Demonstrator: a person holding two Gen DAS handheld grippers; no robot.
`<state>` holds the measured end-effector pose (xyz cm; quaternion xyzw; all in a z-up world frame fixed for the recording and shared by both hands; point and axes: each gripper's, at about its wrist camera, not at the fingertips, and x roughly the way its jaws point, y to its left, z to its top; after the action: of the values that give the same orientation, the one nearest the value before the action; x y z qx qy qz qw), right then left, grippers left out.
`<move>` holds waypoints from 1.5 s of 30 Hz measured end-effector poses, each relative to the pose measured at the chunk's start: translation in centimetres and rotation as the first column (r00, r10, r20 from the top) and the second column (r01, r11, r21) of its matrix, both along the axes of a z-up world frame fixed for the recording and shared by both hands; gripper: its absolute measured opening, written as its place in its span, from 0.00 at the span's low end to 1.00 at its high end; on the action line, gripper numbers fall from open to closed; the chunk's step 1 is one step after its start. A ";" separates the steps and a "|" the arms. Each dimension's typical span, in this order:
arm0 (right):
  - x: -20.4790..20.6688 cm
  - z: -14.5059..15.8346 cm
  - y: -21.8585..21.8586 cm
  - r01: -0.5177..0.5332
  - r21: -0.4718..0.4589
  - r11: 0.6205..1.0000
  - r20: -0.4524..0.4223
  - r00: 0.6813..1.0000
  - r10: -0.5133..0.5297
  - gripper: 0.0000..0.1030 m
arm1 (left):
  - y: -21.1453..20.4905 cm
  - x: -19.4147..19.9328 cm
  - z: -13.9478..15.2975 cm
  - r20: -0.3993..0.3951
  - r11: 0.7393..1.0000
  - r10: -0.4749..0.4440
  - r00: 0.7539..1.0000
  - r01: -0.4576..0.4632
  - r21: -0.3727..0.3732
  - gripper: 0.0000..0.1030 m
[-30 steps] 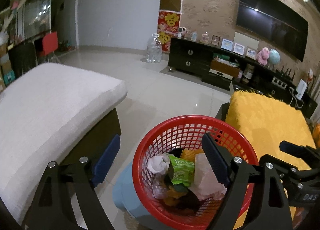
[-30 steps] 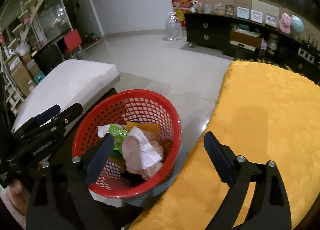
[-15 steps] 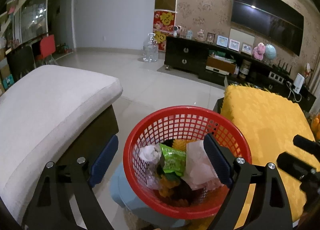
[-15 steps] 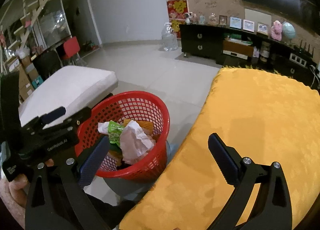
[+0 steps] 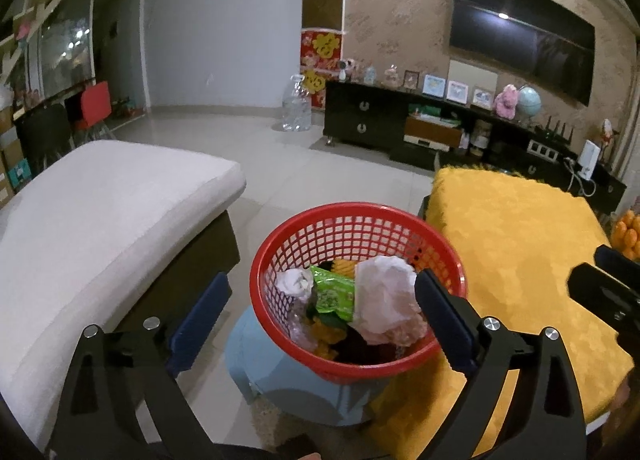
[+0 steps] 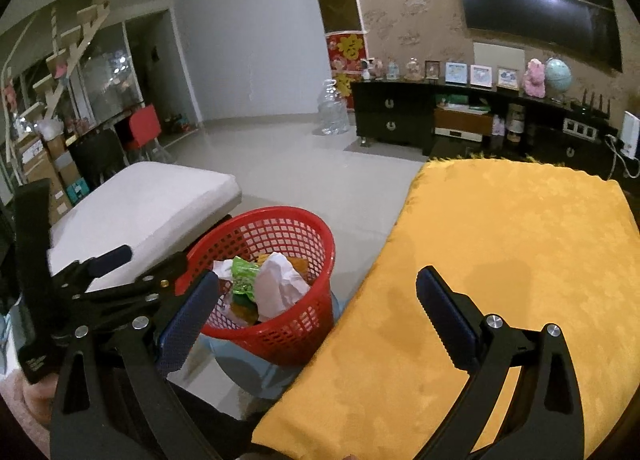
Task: Collect trash
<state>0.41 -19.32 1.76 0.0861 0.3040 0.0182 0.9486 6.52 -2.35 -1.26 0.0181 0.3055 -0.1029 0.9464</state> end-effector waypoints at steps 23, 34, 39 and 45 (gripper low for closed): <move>-2.9 -0.1 2.3 -0.021 -0.018 1.000 0.013 1.000 0.021 0.93 | 1.0 -6.2 3.5 0.105 1.000 0.021 0.994 -0.023 0.020 0.92; -3.4 -0.1 1.9 -0.002 -0.010 1.000 0.012 1.000 0.002 0.93 | 0.5 -6.6 3.0 0.091 0.997 0.018 0.996 -0.024 0.067 0.92; -3.6 -0.4 1.6 0.014 -0.005 1.000 0.007 1.000 -0.014 0.93 | 0.6 -6.7 3.0 0.089 0.997 0.017 0.996 -0.024 0.068 0.92; -3.7 -0.4 1.5 0.020 -0.013 1.000 0.012 1.000 -0.020 0.93 | 0.6 -6.6 2.9 0.087 0.997 0.027 0.996 -0.033 0.073 0.92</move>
<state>-3.25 -17.83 1.39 0.0829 0.2977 0.0071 0.9510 -0.07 -1.72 1.61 0.0531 0.2686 -0.0763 0.9588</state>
